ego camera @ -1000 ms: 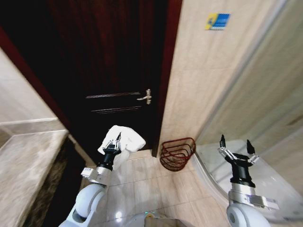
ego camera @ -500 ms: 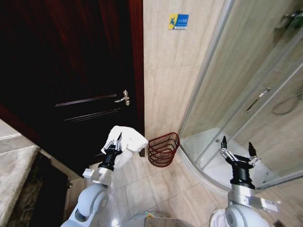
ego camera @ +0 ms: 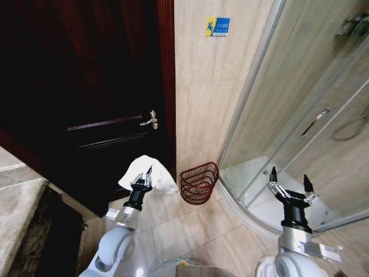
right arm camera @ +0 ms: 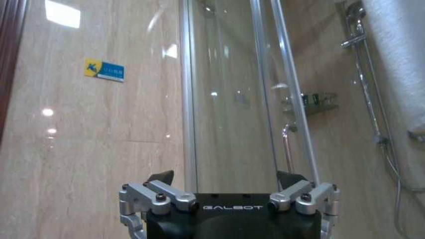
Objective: Discard the used towel into the hamper.
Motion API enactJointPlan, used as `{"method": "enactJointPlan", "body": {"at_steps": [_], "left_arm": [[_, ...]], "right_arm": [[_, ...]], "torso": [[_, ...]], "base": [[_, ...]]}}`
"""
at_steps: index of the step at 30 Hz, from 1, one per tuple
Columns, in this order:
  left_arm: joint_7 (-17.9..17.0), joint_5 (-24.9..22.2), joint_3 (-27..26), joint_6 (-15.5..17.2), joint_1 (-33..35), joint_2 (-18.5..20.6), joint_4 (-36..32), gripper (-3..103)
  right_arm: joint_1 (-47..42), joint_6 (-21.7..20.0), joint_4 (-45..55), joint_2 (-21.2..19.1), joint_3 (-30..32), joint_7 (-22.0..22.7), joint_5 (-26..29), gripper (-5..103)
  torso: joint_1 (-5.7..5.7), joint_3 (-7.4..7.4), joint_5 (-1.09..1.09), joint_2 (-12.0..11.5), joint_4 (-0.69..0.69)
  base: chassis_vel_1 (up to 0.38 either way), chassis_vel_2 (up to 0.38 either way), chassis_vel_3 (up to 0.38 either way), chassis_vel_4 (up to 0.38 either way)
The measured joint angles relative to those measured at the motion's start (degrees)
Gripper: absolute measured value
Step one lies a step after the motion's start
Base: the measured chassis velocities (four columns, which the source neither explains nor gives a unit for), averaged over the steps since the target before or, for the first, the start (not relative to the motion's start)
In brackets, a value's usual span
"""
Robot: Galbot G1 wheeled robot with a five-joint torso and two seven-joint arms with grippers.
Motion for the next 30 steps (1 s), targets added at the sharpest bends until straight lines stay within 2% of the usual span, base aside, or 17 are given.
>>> {"method": "enactJointPlan", "body": {"at_steps": [11,20,26,30], "left_arm": [[0.0,-0.6,-0.2,-0.1,-0.4,0.3,0.3,5],[0.1,-2.5,0.2,-0.8,-1.9,0.7,1.4,5],[0.0,-2.0,-0.2,-1.0,-2.6,0.7,1.7,5],[-0.2,-1.3,-0.3,-0.6,-2.7,0.8,1.9,5]], "right_arm": [[0.2,2.5,-0.7,0.1,-0.5,-0.2,-0.5,100],[-0.1,3.9,-1.7,0.5,-0.6,-0.7,-1.4,100],[-0.3,4.4,-1.8,0.9,-0.8,-1.0,-1.7,100],[0.4,6.3,-2.6,1.1,-1.1,1.4,-4.2,100]], "torso": [[0.06,0.02,0.01,0.0,0.00],[-0.01,0.00,0.01,0.0,0.00],[0.01,0.00,0.00,0.0,0.00],[0.03,0.00,0.00,0.0,0.00]], "base": [[-0.105,0.108,0.108,-0.112],[0.000,0.000,0.000,0.000],[0.000,0.000,0.000,0.000],[0.000,0.000,0.000,0.000]]}}
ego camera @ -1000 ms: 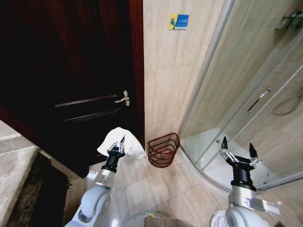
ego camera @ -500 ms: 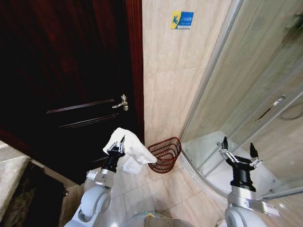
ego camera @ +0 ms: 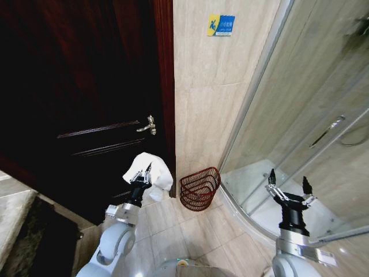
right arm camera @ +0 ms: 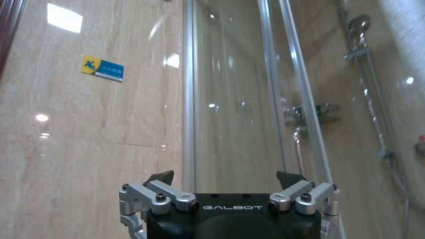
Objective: Discard the used towel into the hamper.
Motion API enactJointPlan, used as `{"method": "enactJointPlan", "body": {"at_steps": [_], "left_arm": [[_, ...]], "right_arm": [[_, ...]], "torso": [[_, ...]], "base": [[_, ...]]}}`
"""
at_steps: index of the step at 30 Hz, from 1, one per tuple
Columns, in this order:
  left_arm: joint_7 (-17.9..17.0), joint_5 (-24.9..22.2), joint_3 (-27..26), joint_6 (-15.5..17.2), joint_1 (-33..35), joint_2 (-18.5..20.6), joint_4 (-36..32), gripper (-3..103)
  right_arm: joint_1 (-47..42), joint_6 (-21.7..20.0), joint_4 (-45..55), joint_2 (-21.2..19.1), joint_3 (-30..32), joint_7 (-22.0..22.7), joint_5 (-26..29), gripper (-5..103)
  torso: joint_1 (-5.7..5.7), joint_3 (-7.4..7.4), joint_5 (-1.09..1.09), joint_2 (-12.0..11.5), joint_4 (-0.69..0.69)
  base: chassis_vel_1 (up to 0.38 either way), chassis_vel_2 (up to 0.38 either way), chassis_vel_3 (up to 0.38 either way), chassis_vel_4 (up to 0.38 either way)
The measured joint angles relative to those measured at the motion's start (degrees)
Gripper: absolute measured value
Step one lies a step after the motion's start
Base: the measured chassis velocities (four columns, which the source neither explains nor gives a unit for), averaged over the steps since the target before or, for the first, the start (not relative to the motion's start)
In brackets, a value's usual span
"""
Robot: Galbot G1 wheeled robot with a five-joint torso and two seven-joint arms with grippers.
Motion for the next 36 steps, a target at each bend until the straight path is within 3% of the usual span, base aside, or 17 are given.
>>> {"method": "enactJointPlan", "body": {"at_steps": [6,9,18,27,36], "left_arm": [[0.0,0.1,0.1,0.7,-0.1,0.1,0.0,5],[-0.8,0.0,1.5,2.9,0.9,0.5,-0.3,5],[-1.1,-1.5,5.2,4.7,0.9,1.1,0.7,5],[-2.2,-5.7,9.7,6.4,-5.0,2.4,6.5,5],[-2.4,-7.7,12.9,4.3,-12.6,2.0,16.4,5]], "right_arm": [[-0.5,-0.8,0.9,0.0,0.0,0.9,-0.5,100],[-0.8,-2.3,2.3,0.0,0.3,1.3,-0.5,100],[-1.1,-3.1,3.0,-0.2,0.6,1.4,-0.4,100],[-1.5,-3.1,1.6,0.0,1.2,1.6,-0.1,100],[-0.7,-2.3,-0.4,0.5,1.0,1.4,0.1,100]], "torso": [[0.00,0.00,0.00,0.0,0.00],[-0.01,0.00,0.00,0.0,0.00],[0.00,0.00,0.01,0.0,0.00],[-0.01,0.00,0.00,0.0,-0.02],[0.00,0.01,0.01,0.0,0.00]], "base": [[0.000,0.000,0.000,0.000],[-0.051,-0.063,-0.049,-0.056],[-0.067,-0.074,-0.082,-0.070],[-0.109,-0.113,-0.122,-0.122],[-0.083,-0.089,-0.076,-0.077]]}}
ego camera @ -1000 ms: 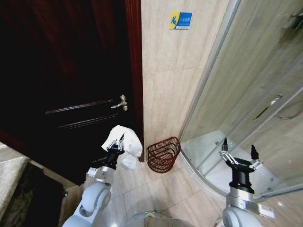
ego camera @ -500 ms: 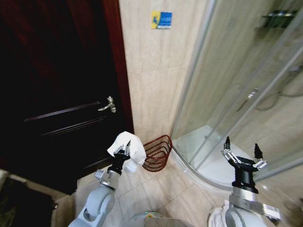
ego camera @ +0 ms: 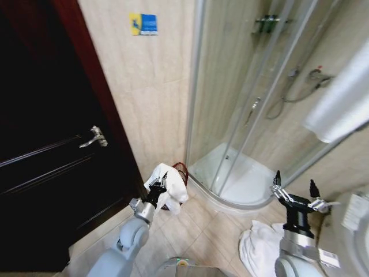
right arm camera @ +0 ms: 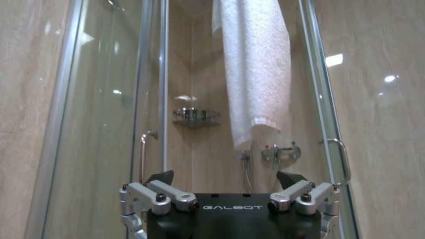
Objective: Discard the used towel into the hamper.
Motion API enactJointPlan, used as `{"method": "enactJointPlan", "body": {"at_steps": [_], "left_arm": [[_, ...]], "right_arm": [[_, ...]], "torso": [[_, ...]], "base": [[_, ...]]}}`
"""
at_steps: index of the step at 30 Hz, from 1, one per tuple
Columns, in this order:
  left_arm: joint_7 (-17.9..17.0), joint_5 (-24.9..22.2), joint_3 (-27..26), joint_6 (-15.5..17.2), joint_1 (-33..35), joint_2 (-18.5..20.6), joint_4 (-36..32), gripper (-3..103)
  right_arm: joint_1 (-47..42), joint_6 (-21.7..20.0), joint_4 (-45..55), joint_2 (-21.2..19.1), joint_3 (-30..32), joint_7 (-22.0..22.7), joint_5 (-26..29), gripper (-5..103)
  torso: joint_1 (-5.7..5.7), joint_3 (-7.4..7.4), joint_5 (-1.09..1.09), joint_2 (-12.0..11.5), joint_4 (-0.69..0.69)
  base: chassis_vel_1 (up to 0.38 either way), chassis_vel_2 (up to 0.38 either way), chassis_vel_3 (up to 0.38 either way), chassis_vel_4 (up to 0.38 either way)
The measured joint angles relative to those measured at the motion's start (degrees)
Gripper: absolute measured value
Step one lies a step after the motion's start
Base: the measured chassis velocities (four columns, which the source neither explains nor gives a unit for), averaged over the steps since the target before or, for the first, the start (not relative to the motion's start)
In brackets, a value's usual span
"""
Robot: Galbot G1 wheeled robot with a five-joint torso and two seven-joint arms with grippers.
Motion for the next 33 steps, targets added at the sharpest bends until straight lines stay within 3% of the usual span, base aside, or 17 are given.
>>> {"method": "enactJointPlan", "body": {"at_steps": [5,15,26,33], "left_arm": [[0.2,-0.5,4.1,-1.1,-6.1,-1.0,9.4,5],[-0.5,-2.0,10.1,-1.9,-18.6,-2.8,21.4,5],[-1.5,-4.6,9.6,-1.9,-26.8,-2.0,22.3,5],[-2.8,-4.3,7.8,-2.4,-27.2,-1.4,22.7,5]], "right_arm": [[-0.2,0.7,-0.6,0.8,-0.1,-0.4,-0.5,100],[-0.9,1.9,-1.4,1.4,0.9,-0.8,-0.6,100],[-0.2,1.9,-1.5,1.6,1.1,-0.8,-0.6,100],[0.3,1.8,-2.0,1.6,0.8,-0.6,-0.7,100]], "torso": [[0.00,0.00,-0.01,0.0,0.01],[0.00,0.00,-0.01,0.0,0.00],[0.00,0.00,-0.01,0.0,0.00],[0.00,0.00,-0.02,0.0,0.00]], "base": [[0.000,0.000,0.000,0.000],[0.000,0.000,0.000,0.000],[0.000,0.000,0.000,0.000],[0.000,0.000,0.000,0.000]]}}
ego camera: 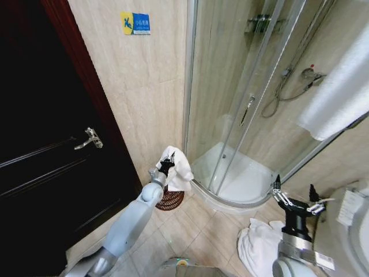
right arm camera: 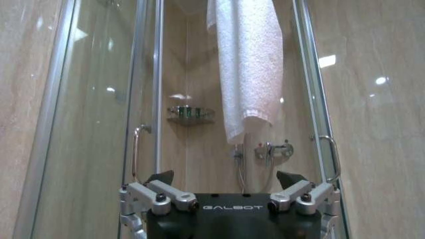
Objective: Discard the used towel into the hamper.
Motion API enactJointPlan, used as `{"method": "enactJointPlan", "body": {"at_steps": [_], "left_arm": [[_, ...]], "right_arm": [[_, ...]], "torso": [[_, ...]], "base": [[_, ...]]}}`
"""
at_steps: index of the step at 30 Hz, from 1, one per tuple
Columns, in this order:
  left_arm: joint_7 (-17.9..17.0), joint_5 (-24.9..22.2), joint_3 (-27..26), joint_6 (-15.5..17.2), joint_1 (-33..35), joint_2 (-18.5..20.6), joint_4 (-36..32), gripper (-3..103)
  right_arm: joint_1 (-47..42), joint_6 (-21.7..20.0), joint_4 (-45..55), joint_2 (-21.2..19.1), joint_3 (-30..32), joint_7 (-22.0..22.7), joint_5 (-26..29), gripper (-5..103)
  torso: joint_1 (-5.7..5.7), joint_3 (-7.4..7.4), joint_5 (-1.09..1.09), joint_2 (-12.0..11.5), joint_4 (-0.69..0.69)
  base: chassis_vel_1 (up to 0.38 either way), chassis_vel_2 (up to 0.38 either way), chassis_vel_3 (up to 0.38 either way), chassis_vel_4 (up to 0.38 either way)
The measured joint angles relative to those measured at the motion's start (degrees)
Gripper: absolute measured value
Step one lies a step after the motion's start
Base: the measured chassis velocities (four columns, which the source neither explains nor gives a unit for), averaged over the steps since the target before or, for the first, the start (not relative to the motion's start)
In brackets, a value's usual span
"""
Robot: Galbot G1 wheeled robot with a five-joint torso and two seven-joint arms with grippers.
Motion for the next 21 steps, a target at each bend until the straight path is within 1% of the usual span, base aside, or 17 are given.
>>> {"method": "enactJointPlan", "body": {"at_steps": [2,7,13,16,17,21], "left_arm": [[-0.1,0.1,-1.6,-0.7,-0.1,0.2,0.0,5],[-0.1,0.3,-3.4,-0.8,-0.6,0.7,-0.1,5],[0.3,2.0,-3.2,-0.8,0.2,0.7,1.6,5],[0.7,3.9,-3.0,-2.0,1.1,0.0,4.3,5],[0.6,4.1,-3.5,-2.5,1.2,-0.3,5.0,5],[0.3,4.0,-4.7,-3.0,1.1,-0.6,5.6,5]], "right_arm": [[0.2,-0.4,0.0,-0.2,-0.1,0.1,0.0,100],[0.6,-1.0,0.0,-0.7,-0.8,0.5,-0.4,100],[0.7,-1.1,0.1,-0.9,-0.9,0.5,-0.5,100],[0.3,-0.9,0.0,-1.0,-0.4,0.4,-0.2,100],[0.1,-0.7,0.0,-0.9,-0.3,0.4,-0.1,100],[-0.1,-0.5,-0.2,-0.9,0.0,0.3,0.2,100]], "torso": [[-0.01,0.00,0.00,0.0,0.00],[-0.01,0.00,0.01,0.0,0.00],[-0.01,0.00,0.01,0.0,0.00],[-0.01,0.00,0.00,0.0,0.00],[-0.01,0.00,-0.01,0.0,-0.01],[-0.01,0.00,0.00,0.0,-0.01]], "base": [[0.000,0.000,0.000,0.000],[0.000,0.000,0.000,0.000],[0.000,0.000,0.000,0.000],[0.000,0.000,0.000,0.000],[0.000,0.000,0.000,0.000],[0.000,0.000,0.000,0.000]]}}
